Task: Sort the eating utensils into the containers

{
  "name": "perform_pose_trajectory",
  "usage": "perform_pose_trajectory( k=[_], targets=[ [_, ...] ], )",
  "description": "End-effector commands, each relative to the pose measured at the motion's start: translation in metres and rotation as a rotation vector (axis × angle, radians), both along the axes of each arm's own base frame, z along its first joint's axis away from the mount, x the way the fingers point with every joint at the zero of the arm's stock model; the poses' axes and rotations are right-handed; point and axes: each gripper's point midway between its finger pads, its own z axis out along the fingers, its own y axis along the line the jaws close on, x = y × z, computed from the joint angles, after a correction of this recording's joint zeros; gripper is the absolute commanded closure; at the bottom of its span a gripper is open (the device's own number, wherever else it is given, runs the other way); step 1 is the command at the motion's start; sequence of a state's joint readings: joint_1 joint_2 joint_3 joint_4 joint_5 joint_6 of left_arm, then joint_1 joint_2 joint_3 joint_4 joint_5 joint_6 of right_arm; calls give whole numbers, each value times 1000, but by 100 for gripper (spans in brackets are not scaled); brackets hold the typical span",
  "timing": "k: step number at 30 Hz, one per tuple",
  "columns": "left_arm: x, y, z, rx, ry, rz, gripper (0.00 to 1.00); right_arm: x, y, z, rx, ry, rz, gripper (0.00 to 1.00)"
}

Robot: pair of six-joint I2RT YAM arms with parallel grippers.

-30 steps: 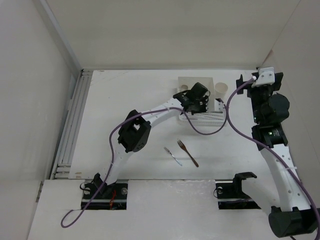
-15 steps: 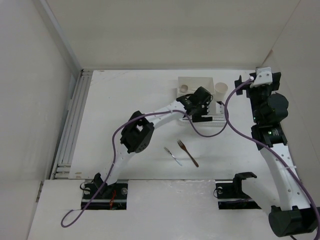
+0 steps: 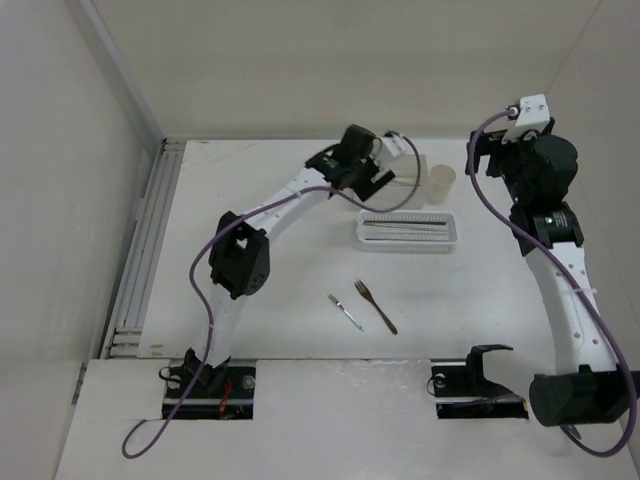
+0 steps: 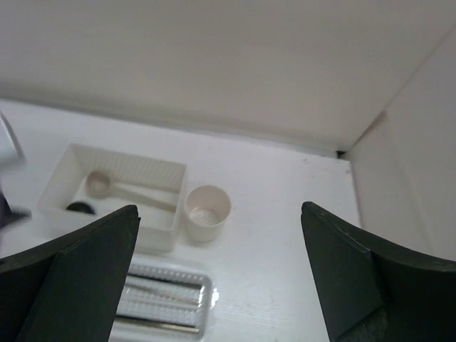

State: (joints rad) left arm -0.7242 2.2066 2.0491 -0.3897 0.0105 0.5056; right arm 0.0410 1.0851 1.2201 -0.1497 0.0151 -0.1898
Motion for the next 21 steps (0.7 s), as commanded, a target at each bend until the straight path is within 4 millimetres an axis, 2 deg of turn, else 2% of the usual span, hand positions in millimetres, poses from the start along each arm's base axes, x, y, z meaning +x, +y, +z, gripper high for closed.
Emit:
perform_pose_trajectory(
  k=[1, 2, 3, 4, 5, 6, 7, 8, 10, 11, 13, 14, 17, 18, 21],
  targets=[
    [23, 73, 103, -277, -16, 313, 20, -8, 38, -38, 44, 230, 223, 0],
    [34, 112, 113, -310, -12, 407, 20, -3, 42, -61, 55, 318, 247, 0],
    [38, 136, 109, -319, 8, 482, 22, -11, 54, -87, 59, 427, 275, 0],
    [38, 158, 93, -313, 42, 553, 22, -15, 62, -108, 49, 491, 282, 0],
    [38, 178, 86, -325, 61, 623, 22, -21, 72, -124, 36, 535, 284, 0],
    [40, 211, 90, -322, 44, 689, 23, -28, 86, -139, 22, 573, 300, 0],
    [41, 231, 88, -308, 19, 756, 23, -46, 121, -164, -3, 635, 384, 0],
    [34, 248, 70, -264, 39, 801, 23, -57, 136, -174, -8, 670, 416, 0],
    [32, 276, 76, -260, -9, 871, 25, -83, 165, -189, 46, 738, 464, 0],
    [26, 278, 67, -247, 5, 873, 25, -106, 180, -207, 22, 794, 494, 0],
    [23, 285, 75, -276, -13, 892, 25, -129, 193, -228, 37, 868, 473, 0],
    [23, 290, 71, -281, -4, 911, 25, -149, 200, -244, -9, 913, 481, 0],
    [18, 289, 68, -289, -1, 901, 25, -174, 207, -269, -14, 997, 438, 2],
    [18, 293, 64, -297, 13, 911, 25, -185, 206, -282, -34, 1028, 433, 5],
    [20, 302, 61, -324, 27, 930, 25, -193, 205, -305, -33, 1076, 407, 19]
  ],
)
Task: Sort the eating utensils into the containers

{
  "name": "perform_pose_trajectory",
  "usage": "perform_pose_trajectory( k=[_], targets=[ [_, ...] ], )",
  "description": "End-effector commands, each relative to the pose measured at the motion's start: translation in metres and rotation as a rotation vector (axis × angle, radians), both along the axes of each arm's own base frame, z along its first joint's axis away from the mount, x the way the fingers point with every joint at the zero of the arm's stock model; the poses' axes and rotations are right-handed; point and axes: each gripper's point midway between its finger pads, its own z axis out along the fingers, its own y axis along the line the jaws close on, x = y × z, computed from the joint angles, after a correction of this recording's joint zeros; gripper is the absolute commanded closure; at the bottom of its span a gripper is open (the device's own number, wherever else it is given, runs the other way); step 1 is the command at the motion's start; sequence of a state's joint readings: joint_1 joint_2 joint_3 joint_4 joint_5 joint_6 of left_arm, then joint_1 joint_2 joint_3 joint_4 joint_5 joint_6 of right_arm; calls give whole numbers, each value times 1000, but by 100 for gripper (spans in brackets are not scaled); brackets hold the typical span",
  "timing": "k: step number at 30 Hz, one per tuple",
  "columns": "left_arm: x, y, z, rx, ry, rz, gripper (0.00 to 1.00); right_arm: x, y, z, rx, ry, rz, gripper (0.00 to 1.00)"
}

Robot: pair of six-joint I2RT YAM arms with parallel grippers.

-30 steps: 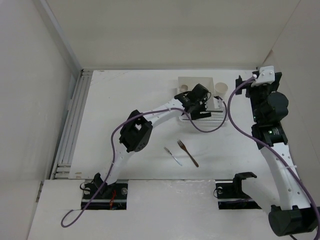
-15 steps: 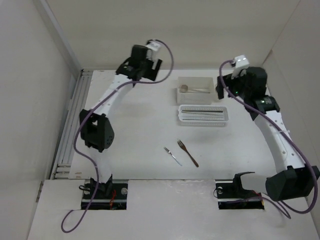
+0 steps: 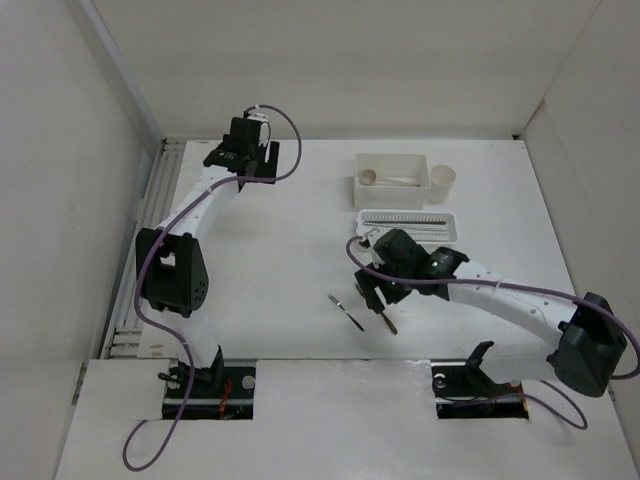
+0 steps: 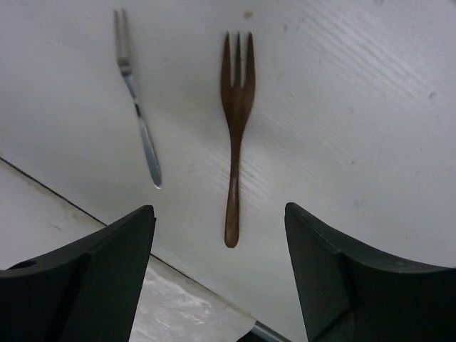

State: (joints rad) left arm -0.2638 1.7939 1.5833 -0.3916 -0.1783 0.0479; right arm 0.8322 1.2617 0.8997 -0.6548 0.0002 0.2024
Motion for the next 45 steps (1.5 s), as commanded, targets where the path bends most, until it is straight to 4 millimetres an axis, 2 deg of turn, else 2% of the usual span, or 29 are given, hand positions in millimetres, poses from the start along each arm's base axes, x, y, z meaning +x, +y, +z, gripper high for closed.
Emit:
perform_pose_trajectory(
  k=[1, 2, 4, 6, 8, 9, 11, 13, 14, 16, 18, 19, 20, 22, 23, 24, 27, 29, 31, 33, 35, 37, 38, 40, 41, 42, 43, 44, 45],
  targets=[
    [6, 13, 39, -71, -112, 52, 25, -2, -12, -24, -42, 34, -126, 23],
    [6, 18, 43, -73, -122, 61, 25, -4, -10, -32, -52, 42, -115, 28],
    [3, 18, 44, -73, -122, 61, 25, -7, -4, -44, -38, 52, -96, 31],
    [0, 19, 53, -79, -147, 60, 25, -8, 0, -56, -51, 74, -104, 34],
    [-6, 20, 49, -76, -135, 60, 25, -13, 12, -61, -44, 88, -80, 34],
    [-7, 21, 53, -73, -151, 54, 25, -17, 11, -70, -76, 102, -83, 34],
    [-11, 23, 46, -64, -141, 62, 25, -17, 20, -69, -98, 83, -74, 34],
    [-16, 25, 57, -70, -164, 61, 25, -17, 14, -81, -143, 101, -115, 37],
    [-18, 25, 52, -60, -153, 56, 25, -16, 12, -83, -156, 98, -119, 39],
    [-22, 28, 60, -57, -171, 66, 25, -16, 10, -89, -162, 103, -147, 40],
    [-25, 32, 60, -41, -172, 69, 25, -18, 8, -94, -167, 112, -158, 49],
    [-25, 32, 60, -41, -172, 69, 25, -19, 7, -97, -177, 118, -158, 63],
    [-24, 32, 66, -46, -191, 69, 25, -21, 7, -101, -181, 136, -164, 72],
    [-26, 34, 62, -31, -184, 71, 25, -22, 6, -104, -188, 145, -174, 84],
    [-26, 34, 62, -31, -184, 71, 25, -22, 7, -104, -184, 148, -185, 96],
    [-26, 35, 63, -25, -185, 78, 25, -22, 5, -107, -198, 147, -189, 100],
    [-26, 35, 63, -25, -185, 78, 25, -20, 3, -104, -201, 134, -195, 100],
    [-26, 35, 63, -25, -185, 78, 25, -7, 6, -86, -192, 77, -215, 100],
    [-26, 34, 62, -31, -184, 71, 25, 11, 10, -52, -140, -38, -219, 100],
    [-26, 34, 62, -31, -184, 71, 25, 31, 18, -12, -63, -157, -230, 100],
    [-25, 38, 62, -30, -184, 80, 25, 58, 22, 49, 35, -345, -258, 100],
    [-24, 38, 58, -28, -175, 80, 25, 84, 12, 94, 97, -478, -297, 100],
    [-24, 38, 58, -28, -175, 80, 25, 113, -1, 120, 155, -555, -378, 100],
    [-23, 43, 58, -27, -175, 91, 25, 147, -19, 154, 231, -652, -440, 100],
    [-22, 42, 54, -24, -165, 91, 25, 165, -32, 164, 236, -703, -454, 100],
    [-22, 42, 54, -24, -165, 91, 25, 195, -57, 182, 283, -774, -526, 100],
    [-22, 46, 54, -23, -165, 100, 25, 211, -70, 200, 302, -825, -559, 100],
    [-22, 47, 54, -23, -165, 100, 25, 231, -81, 193, 261, -840, -573, 100],
    [-21, 51, 54, -23, -165, 111, 25, 252, -105, 204, 254, -899, -622, 100]
  ],
)
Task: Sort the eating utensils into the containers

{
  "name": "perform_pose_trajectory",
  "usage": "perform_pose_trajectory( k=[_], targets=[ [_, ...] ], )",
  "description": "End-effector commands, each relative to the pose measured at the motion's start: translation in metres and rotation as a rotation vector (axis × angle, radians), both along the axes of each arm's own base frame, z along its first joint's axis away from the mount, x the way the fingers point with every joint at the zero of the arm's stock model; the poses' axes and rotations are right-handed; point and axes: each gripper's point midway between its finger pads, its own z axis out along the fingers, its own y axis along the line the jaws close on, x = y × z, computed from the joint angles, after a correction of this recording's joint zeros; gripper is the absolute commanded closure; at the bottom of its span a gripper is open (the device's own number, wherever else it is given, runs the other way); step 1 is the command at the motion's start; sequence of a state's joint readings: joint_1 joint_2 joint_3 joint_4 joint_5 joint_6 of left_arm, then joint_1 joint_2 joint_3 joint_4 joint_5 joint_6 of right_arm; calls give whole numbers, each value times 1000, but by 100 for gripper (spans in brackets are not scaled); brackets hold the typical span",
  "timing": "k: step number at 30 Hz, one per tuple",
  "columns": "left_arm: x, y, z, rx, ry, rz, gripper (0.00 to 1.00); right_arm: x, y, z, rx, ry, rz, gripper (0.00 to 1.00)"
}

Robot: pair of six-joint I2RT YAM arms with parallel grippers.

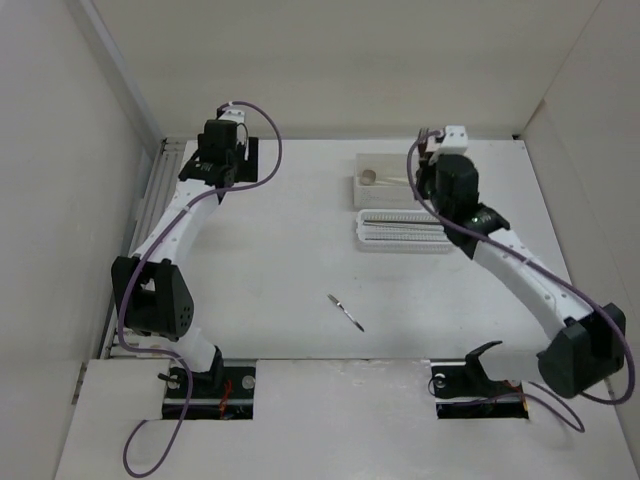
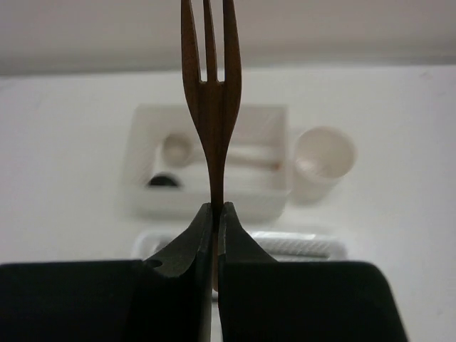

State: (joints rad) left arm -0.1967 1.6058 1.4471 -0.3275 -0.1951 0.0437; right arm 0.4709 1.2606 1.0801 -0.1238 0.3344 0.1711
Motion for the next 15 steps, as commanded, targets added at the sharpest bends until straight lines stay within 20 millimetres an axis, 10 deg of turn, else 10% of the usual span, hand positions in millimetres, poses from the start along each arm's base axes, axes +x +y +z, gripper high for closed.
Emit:
perform_pose_trajectory(
  k=[1, 7, 15],
  targets=[
    [3, 11, 16, 3, -57, 24, 25, 64, -35, 48, -37, -218, -68, 100],
    [7, 34, 8, 8, -38, 74, 25, 135, -91, 42, -21, -404, -142, 100],
    [17, 54, -5, 81, -6, 118, 25, 161, -121, 15, 0, -527, -135, 100]
  ],
)
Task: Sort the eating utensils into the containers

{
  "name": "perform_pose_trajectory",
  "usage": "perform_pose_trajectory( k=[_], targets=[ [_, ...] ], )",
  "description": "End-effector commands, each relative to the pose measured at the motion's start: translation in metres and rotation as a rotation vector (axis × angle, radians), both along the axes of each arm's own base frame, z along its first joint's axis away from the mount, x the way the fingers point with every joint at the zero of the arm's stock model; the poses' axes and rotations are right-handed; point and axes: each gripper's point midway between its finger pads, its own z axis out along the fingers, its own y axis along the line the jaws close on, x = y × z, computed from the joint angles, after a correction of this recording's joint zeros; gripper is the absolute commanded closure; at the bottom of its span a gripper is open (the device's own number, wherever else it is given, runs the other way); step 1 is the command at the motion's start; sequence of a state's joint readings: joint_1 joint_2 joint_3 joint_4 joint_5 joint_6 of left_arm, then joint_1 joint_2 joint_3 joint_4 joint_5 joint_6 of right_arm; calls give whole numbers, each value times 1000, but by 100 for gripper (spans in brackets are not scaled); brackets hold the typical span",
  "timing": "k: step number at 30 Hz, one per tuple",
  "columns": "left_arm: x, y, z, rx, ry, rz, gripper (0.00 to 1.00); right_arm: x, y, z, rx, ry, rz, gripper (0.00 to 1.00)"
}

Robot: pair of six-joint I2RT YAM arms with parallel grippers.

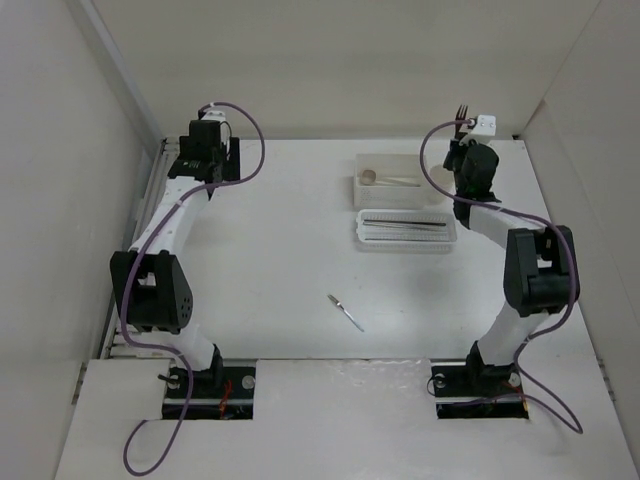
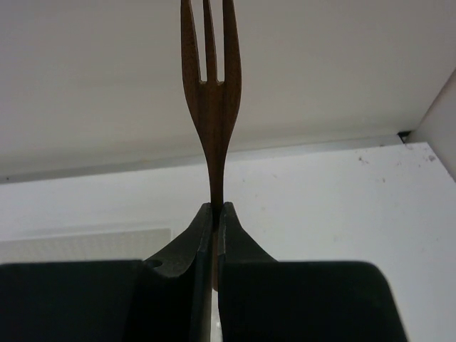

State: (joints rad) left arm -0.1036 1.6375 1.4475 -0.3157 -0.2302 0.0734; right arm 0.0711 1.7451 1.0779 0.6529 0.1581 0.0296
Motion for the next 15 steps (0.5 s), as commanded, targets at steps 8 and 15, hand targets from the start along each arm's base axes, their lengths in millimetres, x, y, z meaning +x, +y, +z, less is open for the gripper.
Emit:
perform_pose_trajectory(
  k=[8, 15],
  targets=[
    [24, 9, -3, 76, 5, 19, 25, 27, 0, 19, 23, -193, 89, 100],
    [25, 15, -10, 107, 24, 40, 25, 34, -2, 5, 21, -153, 99, 100]
  ],
)
